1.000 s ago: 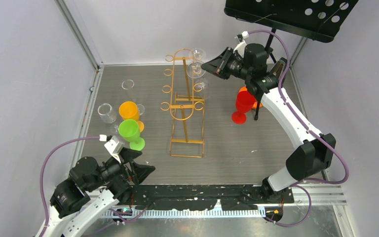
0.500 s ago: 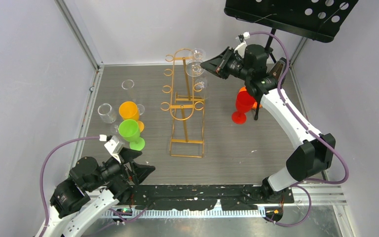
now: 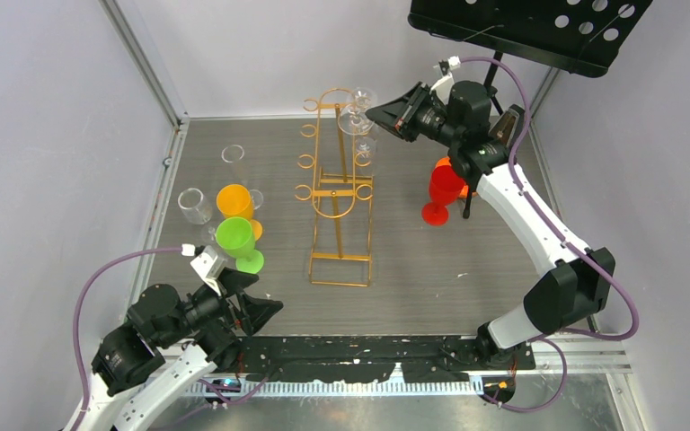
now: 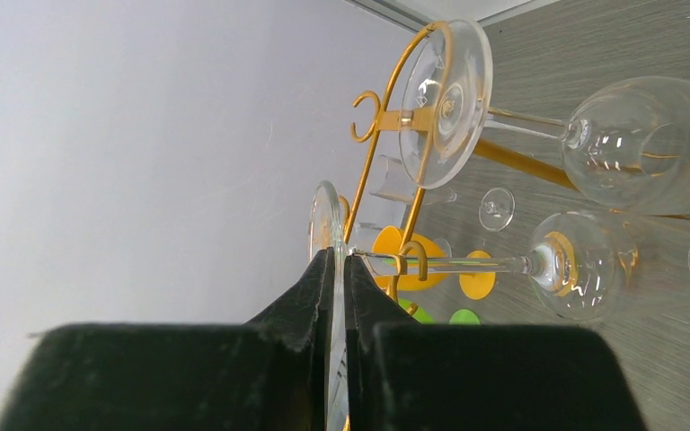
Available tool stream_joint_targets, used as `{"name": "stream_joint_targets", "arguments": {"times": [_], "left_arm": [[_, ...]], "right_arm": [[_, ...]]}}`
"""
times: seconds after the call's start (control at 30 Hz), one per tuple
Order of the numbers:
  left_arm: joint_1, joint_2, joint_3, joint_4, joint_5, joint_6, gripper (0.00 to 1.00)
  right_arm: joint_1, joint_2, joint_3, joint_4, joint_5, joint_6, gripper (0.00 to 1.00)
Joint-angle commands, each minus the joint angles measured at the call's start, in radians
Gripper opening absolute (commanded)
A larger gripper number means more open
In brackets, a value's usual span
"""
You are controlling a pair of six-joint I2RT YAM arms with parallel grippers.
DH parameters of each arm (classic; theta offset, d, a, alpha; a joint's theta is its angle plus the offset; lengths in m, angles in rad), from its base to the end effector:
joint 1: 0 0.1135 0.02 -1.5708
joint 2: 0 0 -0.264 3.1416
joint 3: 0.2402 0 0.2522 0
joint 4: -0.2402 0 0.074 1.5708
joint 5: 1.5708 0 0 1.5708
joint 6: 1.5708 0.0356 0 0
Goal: Take the wine glass off the wine glass rack
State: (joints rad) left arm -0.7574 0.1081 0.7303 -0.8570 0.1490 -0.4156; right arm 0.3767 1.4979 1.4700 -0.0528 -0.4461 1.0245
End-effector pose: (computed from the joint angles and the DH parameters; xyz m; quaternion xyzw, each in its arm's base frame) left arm 0.0166 -0.0230 0.3081 0.1786 0.7636 -0.3905 0.4821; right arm 0.3227 0.1442 0.4214 0.0860 0.7273 0.5506 0.4006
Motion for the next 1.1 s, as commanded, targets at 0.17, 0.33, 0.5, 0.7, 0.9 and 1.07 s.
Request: {"name": "stream_joint_targets", "arguments": {"times": [0.17, 0.33, 0.5, 0.7, 0.9, 1.07], "left_arm": [[0.001, 0.013, 0.003, 0.033, -0.013, -0.005, 0.98], [0.001, 0.016, 0.003, 0.032, -0.014, -0.005, 0.98], [0.001, 0.019, 0.003, 0.032, -0.016, -0.006, 0.98], [0.001, 0.020, 0.003, 0.032, -0.017, -0.006, 0.98], [0.001, 0.019, 0.002, 0.032, -0.013, -0.008, 0.98], [0.001, 0.022, 0.002, 0.031, -0.016, -0.008, 0.98]], "right_arm": [[-0.023, -0.083, -0.002, 0.119, 0.009, 0.011, 0.06], [-0.041, -0.099, -0.008, 0.115, 0.000, 0.012, 0.06], [-0.055, -0.118, -0.017, 0.113, -0.006, 0.014, 0.06], [-0.074, -0.138, -0.048, 0.118, -0.015, 0.012, 0.06], [-0.093, -0.155, -0.079, 0.127, -0.025, 0.015, 0.06], [-0.101, -0.182, -0.112, 0.139, -0.035, 0.018, 0.06]]}}
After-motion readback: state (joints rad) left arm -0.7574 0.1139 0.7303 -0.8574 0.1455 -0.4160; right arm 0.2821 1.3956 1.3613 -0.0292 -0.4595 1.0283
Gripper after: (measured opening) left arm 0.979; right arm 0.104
